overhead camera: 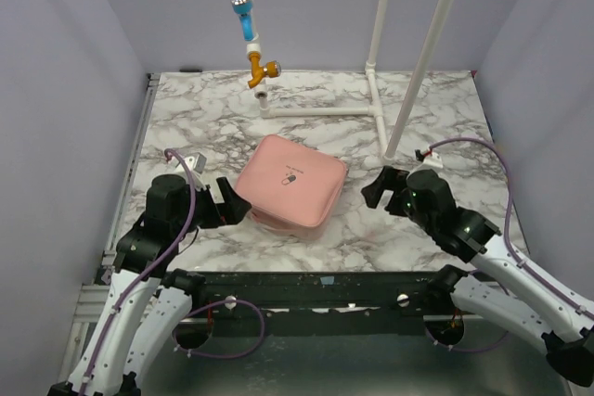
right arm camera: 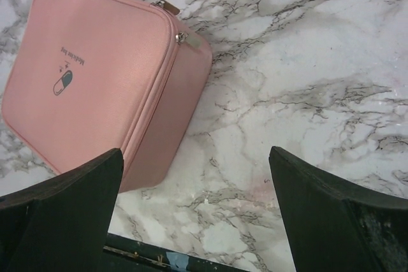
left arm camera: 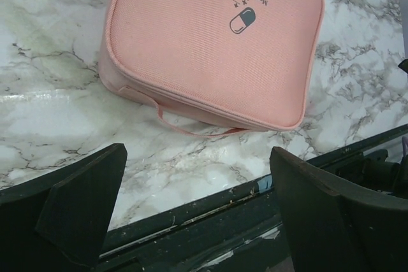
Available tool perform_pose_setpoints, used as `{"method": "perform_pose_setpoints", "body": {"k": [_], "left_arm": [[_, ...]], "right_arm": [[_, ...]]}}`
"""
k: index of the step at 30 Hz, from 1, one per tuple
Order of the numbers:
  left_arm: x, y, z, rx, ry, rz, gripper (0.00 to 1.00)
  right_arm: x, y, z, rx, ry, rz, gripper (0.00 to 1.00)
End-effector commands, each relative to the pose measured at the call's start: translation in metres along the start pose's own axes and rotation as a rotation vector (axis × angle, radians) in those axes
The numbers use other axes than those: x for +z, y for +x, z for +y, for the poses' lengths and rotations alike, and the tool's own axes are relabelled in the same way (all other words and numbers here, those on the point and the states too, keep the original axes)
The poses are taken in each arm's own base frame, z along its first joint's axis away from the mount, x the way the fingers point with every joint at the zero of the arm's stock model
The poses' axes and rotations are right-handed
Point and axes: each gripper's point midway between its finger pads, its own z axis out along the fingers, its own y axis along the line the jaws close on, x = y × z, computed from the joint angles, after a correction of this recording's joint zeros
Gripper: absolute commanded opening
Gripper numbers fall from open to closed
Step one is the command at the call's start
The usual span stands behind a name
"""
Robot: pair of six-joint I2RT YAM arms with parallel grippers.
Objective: Organize the medicine kit
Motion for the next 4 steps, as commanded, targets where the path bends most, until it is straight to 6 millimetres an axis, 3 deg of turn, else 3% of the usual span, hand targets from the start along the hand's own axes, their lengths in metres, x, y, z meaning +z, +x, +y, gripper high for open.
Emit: {"method": "perform_pose_setpoints", "body": {"k": [1,4], "left_arm": [[0.0012,-0.0065,0.0029,0.035,-0.004,-0.045,0.98],[0.0035,-0.0052,0.0021,0.033,0.002,-0.032,0.98]], "right_arm": [[-0.0053,0.0060,-0.0036,0.007,0.000,0.020,1.00],[-0.0019,0.0073,-0.0071,0.006,0.019,0.019,1.00]]}}
